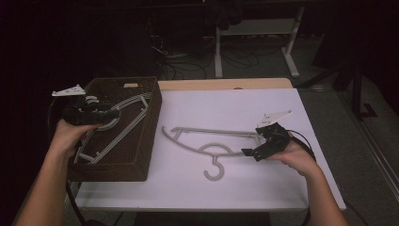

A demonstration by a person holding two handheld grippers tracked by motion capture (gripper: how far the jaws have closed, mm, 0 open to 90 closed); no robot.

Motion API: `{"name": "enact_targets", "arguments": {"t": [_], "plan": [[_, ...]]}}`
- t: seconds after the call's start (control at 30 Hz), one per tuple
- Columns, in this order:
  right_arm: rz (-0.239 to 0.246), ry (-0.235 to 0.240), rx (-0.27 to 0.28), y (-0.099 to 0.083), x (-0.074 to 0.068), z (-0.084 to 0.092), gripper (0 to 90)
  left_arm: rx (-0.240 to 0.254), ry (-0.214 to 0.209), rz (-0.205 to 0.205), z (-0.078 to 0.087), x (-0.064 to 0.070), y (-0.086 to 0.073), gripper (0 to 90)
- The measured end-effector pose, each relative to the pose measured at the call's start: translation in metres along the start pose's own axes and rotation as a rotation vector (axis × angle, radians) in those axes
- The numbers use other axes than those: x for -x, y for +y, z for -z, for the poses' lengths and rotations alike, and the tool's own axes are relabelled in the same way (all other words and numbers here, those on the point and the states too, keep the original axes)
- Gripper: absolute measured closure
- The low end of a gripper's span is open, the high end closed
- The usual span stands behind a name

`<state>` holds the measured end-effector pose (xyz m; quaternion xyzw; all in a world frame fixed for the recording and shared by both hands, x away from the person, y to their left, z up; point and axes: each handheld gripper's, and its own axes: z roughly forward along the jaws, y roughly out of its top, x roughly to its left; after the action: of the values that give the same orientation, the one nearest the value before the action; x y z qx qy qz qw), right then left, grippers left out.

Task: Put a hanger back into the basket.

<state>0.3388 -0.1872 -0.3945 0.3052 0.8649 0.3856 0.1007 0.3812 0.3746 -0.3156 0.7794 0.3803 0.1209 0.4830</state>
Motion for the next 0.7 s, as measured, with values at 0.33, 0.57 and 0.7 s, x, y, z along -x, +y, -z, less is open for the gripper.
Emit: {"name": "enact_targets", "arguments": {"t": [0.33,0.57,0.7], "plan": [[-0.001,0.015,0.000,-0.001,-0.004,0.000,0.0,0.013,-0.142,-0.098,-0.035,0.061,0.013,19.1],[0.001,0.015,0.002,-0.001,-0.005,0.000,0.0,0.000,-0.215,-0.159,-0.068,0.104,0.019,10.2],[-0.011,0.011,0.010,-0.004,-0.005,0.001,0.0,-0.004,-0.247,-0.177,-0.083,0.122,0.020,8.6]]}}
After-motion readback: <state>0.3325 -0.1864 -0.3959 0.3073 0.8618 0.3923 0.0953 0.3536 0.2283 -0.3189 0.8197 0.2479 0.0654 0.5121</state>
